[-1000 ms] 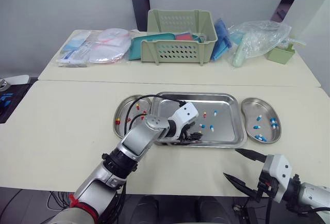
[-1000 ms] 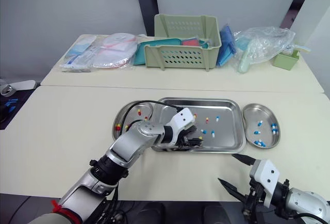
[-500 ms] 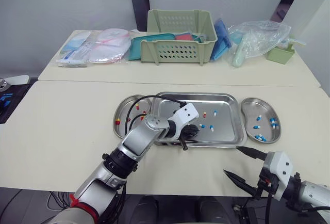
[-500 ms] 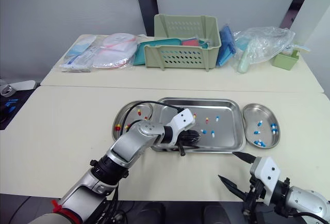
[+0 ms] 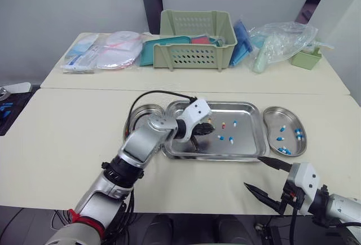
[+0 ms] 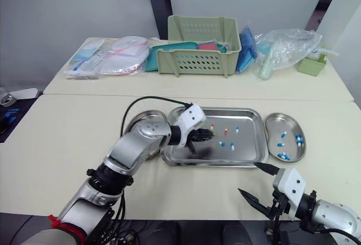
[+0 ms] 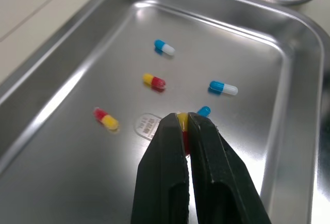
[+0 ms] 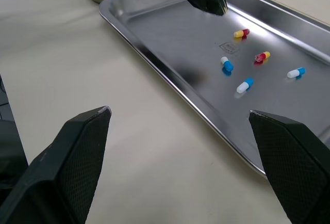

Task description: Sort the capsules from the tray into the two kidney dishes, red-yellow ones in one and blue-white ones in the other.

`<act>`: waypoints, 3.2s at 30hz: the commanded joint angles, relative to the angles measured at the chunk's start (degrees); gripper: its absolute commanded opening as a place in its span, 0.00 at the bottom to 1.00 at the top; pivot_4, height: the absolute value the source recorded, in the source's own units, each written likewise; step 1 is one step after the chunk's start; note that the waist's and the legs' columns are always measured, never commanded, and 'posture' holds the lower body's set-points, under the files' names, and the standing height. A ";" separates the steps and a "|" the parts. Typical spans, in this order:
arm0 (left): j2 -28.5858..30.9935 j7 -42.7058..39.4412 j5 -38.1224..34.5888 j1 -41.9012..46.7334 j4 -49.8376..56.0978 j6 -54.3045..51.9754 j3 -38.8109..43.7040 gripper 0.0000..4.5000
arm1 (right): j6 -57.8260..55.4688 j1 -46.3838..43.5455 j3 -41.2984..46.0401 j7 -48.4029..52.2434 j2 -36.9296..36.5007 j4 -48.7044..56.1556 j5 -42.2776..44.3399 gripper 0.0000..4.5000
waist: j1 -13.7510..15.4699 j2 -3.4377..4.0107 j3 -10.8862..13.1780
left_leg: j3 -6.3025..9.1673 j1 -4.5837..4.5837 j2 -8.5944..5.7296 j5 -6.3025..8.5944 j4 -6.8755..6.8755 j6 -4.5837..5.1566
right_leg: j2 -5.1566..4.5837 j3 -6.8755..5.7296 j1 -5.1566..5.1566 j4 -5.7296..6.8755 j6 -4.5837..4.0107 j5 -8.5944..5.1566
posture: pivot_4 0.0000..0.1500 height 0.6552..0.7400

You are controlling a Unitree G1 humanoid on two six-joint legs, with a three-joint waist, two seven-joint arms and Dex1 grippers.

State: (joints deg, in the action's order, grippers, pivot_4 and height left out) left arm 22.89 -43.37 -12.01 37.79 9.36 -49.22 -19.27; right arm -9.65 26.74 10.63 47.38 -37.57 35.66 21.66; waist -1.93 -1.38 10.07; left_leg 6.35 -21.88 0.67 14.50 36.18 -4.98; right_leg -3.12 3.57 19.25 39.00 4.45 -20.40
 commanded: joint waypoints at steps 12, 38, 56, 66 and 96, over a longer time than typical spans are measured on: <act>13.28 4.47 -7.47 -16.74 11.47 -4.08 27.68 0.00 | -1.59 -11.42 -8.27 0.68 -0.69 3.92 0.81 1.00 | 0.15 -0.01 0.01 | 0.07 -0.02 0.01 0.00 -0.01 0.00 | -0.01 -0.05 0.03 -0.01 0.00 0.00 | 1.00 0.99; 13.45 10.56 -17.07 -27.21 18.69 -5.92 39.17 0.74 | -1.14 -18.98 -15.57 2.70 0.13 -0.16 -1.06 1.00 | 0.25 -0.05 0.02 | 0.08 -0.03 0.02 0.00 -0.01 0.00 | -0.02 -0.06 0.04 0.00 0.00 0.00 | 1.00 0.99; 17.26 6.73 -11.62 -40.18 3.80 19.91 54.19 0.90 | -2.27 -9.17 3.76 2.66 -3.87 -4.04 2.86 1.00 | 0.27 -0.04 0.02 | 0.01 0.00 0.03 0.01 -0.08 0.01 | -0.03 -0.01 0.06 -0.03 -0.01 0.00 | 1.00 0.99; 16.48 1.93 -10.08 -53.17 -9.86 33.51 58.74 1.00 | 2.52 -2.83 21.06 10.86 -10.78 -21.55 2.60 1.00 | 0.14 -0.08 0.01 | -0.08 0.05 0.04 0.01 -0.10 0.02 | -0.03 0.04 0.04 -0.02 -0.01 0.00 | 1.00 0.99; 12.31 4.35 -13.02 -61.77 -6.15 37.69 59.30 1.00 | 7.09 2.73 13.30 12.25 -3.05 -9.25 1.28 1.00 | 0.08 -0.13 -0.06 | -0.07 0.05 0.08 0.01 -0.12 0.01 | -0.03 0.04 0.02 -0.03 -0.01 0.00 | 1.00 0.99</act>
State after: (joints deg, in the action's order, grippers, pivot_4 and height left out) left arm 35.40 -39.38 -24.29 -23.13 0.81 -11.95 38.00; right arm -2.32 30.21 24.63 61.27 -41.26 23.38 21.61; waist -1.86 -1.50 10.01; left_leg 6.27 -21.82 0.75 14.51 36.06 -4.98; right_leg -3.14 3.61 19.27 38.97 4.44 -20.40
